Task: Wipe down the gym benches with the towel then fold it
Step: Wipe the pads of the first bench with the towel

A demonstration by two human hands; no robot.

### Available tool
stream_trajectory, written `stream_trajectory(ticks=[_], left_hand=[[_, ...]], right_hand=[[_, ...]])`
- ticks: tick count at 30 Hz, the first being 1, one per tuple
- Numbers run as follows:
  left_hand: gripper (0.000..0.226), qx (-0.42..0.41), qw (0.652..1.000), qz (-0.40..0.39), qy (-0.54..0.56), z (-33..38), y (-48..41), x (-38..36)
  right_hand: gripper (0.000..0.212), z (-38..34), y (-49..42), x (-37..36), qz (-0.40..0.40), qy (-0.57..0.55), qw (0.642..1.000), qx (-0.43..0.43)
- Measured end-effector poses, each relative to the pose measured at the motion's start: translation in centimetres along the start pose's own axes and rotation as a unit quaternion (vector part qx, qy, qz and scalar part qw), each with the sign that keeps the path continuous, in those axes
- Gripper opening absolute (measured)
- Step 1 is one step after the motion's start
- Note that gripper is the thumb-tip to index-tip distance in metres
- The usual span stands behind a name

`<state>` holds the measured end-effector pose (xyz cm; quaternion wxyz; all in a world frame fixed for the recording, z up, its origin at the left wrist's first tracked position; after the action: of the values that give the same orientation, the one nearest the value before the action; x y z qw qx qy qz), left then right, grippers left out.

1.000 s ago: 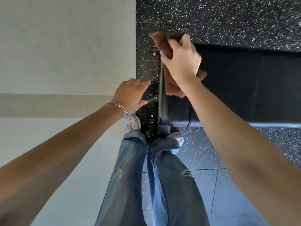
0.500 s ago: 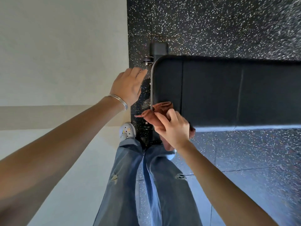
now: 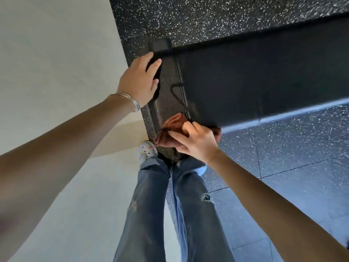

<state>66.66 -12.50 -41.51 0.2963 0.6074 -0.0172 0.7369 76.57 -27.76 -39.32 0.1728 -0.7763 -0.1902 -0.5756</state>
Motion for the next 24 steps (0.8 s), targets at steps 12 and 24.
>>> stream_trajectory(ticks=[12, 24], left_hand=[[0.062, -0.051, 0.995, -0.016, -0.083, 8.4, -0.1, -2.7], [0.066, -0.074, 0.973, -0.137, -0.172, 10.8, 2.8, -2.1]], right_hand=[[0.045, 22.0, 14.4, 5.5, 0.095, 0.007, 0.775, -0.624], [0.045, 6.2, 9.4, 1.3, -0.051, -0.185, 0.81, -0.554]])
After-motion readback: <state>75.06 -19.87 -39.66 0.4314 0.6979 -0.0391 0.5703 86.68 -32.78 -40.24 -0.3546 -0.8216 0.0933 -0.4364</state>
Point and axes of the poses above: each hand's wrist, its own y-axis away from the middle knuckle, its own x-axis out of the back of the hand, z = x × y, the point moved 9 cm from there along -y, towards the middle knuckle, and after that the axes turned 1 degree about -x, right-handed, at the moved point
